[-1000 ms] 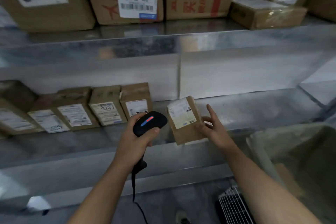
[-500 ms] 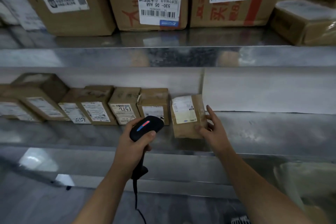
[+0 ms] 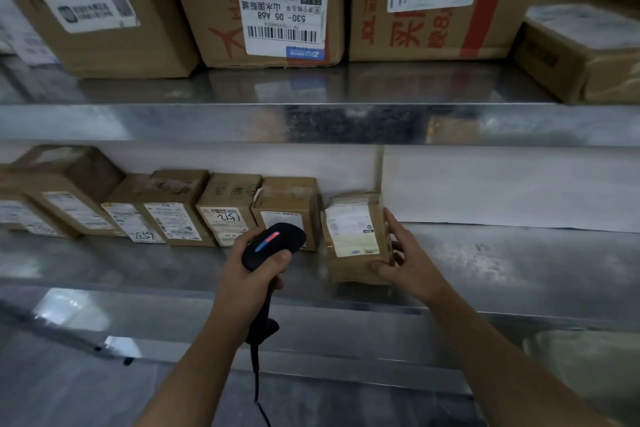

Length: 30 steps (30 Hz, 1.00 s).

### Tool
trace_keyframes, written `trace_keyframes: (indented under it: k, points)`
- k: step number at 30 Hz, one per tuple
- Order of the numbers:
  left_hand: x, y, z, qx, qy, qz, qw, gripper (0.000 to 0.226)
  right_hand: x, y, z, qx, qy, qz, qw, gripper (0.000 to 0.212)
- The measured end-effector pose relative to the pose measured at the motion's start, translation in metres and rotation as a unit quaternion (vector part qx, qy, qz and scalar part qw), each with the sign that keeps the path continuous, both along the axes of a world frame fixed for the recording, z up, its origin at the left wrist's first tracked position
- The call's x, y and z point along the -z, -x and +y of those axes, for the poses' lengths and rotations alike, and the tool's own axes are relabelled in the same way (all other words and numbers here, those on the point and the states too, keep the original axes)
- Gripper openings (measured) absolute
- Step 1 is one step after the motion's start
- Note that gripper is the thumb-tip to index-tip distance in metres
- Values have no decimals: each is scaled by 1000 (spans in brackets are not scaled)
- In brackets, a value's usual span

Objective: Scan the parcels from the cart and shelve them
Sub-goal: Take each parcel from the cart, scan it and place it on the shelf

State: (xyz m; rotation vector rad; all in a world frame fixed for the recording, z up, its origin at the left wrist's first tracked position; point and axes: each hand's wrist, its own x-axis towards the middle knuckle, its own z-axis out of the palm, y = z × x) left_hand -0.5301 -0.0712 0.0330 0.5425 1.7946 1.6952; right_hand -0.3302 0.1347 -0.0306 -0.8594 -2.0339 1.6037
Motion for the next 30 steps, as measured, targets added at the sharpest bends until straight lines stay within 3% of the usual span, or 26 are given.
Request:
trace_keyframes:
  k: [12, 16, 30]
  points:
    - [1, -2, 13, 2, -4, -13, 1000, 42, 18, 24, -1, 52, -46, -21, 997, 115]
    - [2, 2, 10, -5, 1, -7, 1000, 45, 22, 35, -4, 95, -46, -16, 994, 103]
    - [-1, 0, 4, -4, -5, -14, 1000, 51, 22, 60, -11, 149, 18, 28, 988, 91]
